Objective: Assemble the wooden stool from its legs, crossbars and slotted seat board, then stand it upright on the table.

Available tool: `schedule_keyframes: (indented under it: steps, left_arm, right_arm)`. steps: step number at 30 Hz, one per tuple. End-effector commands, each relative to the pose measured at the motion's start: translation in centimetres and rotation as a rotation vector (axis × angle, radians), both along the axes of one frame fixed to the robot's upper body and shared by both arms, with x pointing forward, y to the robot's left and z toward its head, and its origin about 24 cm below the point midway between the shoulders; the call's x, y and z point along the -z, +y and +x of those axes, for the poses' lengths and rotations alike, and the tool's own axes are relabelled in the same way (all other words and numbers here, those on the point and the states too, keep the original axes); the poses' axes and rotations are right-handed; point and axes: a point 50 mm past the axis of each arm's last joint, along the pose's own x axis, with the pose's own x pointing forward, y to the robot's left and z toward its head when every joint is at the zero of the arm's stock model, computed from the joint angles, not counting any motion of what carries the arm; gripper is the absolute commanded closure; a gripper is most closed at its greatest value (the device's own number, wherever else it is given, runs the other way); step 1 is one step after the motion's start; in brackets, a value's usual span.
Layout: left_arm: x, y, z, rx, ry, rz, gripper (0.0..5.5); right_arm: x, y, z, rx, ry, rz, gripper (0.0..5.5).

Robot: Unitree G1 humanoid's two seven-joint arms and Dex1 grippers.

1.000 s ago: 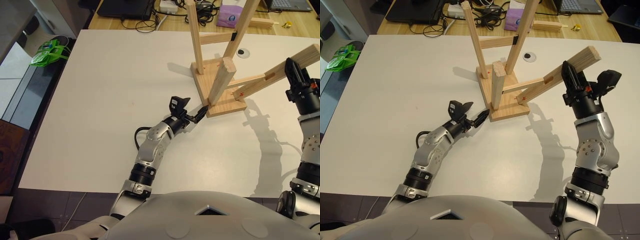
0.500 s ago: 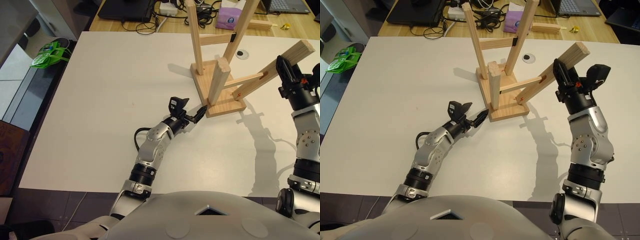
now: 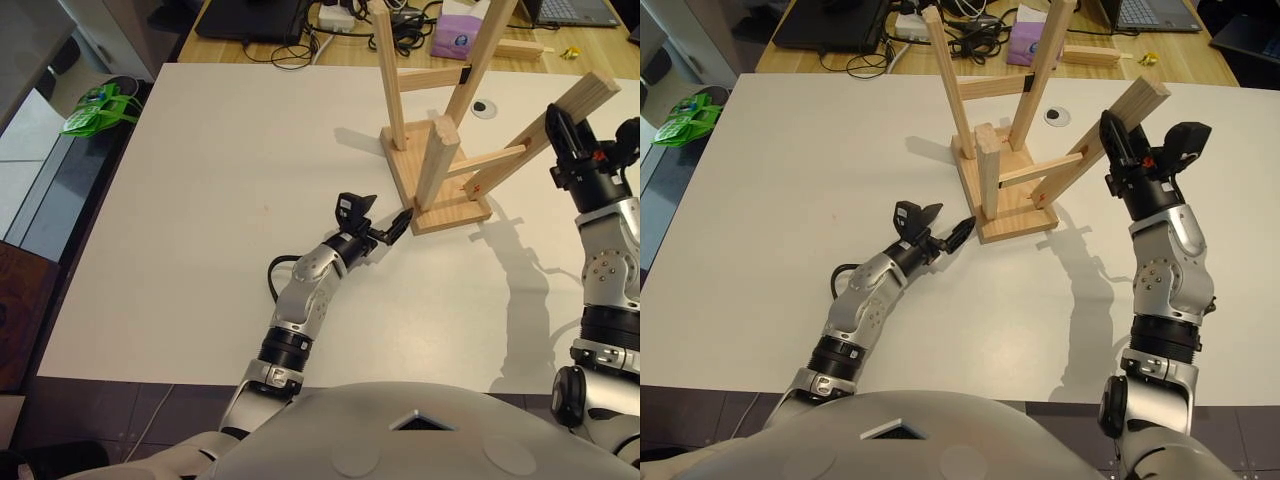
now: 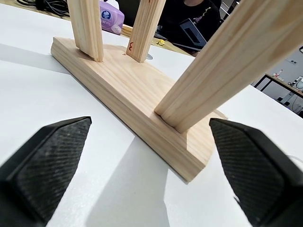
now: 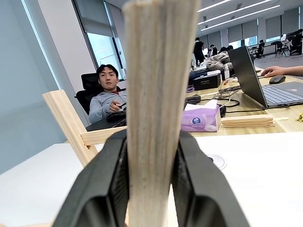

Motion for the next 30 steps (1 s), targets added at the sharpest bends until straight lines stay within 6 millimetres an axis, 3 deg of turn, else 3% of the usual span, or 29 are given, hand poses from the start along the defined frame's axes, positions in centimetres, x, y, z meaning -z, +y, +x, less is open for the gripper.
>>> schedule_keyframes:
  steps: [1, 7, 14, 30]
  left_arm:
    - [-0.8, -1.7, 0.3, 0.008, -0.005, -0.062, 0.88]
    - [-0.8, -1.8, 0.4, 0.005, -0.004, -0.064, 0.88]
    - [-0.7, -1.9, 0.4, 0.001, -0.004, -0.067, 0.88]
    - [-1.5, -1.9, 0.1, 0.042, -0.047, -0.098, 0.88]
  right_arm:
    - [5.7, 0.1, -2.1, 0.000, 0.260, -0.086, 4.49]
    - [6.0, -1.4, -1.8, 0.074, 0.295, -0.004, 4.49]
    - [5.2, 0.2, -1.5, -0.016, 0.244, -0.077, 4.49]
    - [5.2, 0.1, -1.5, -0.032, 0.237, -0.089, 4.49]
